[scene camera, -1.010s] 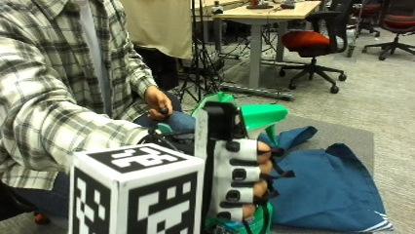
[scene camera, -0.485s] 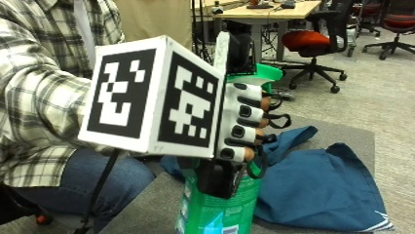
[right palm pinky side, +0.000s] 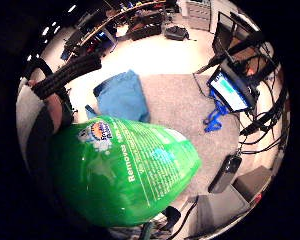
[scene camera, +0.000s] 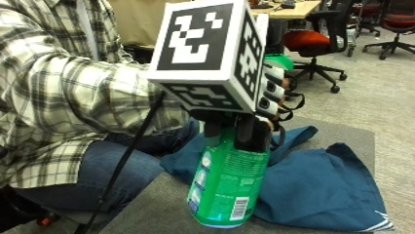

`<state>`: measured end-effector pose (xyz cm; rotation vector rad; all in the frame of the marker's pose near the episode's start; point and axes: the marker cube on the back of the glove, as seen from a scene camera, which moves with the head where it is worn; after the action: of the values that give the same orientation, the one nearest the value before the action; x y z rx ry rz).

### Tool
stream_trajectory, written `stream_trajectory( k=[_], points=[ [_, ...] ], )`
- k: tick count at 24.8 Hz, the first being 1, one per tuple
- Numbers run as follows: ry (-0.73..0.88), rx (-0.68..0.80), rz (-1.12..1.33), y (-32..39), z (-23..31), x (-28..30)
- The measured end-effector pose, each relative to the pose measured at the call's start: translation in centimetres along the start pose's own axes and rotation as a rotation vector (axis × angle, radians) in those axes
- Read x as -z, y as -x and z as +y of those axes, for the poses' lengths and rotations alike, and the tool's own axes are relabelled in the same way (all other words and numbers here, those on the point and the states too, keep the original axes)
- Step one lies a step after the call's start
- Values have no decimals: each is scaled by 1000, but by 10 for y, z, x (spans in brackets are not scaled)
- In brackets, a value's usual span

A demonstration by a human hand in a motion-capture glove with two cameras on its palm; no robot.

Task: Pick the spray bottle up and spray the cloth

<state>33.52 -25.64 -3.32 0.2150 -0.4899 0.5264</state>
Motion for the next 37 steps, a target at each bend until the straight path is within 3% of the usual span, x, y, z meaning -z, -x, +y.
stream_trajectory(
  k=[23,37],
  points=[
    [373,-48,481,21,-19,-99],
    [482,-56,741,12,-10,-127]
  ],
)
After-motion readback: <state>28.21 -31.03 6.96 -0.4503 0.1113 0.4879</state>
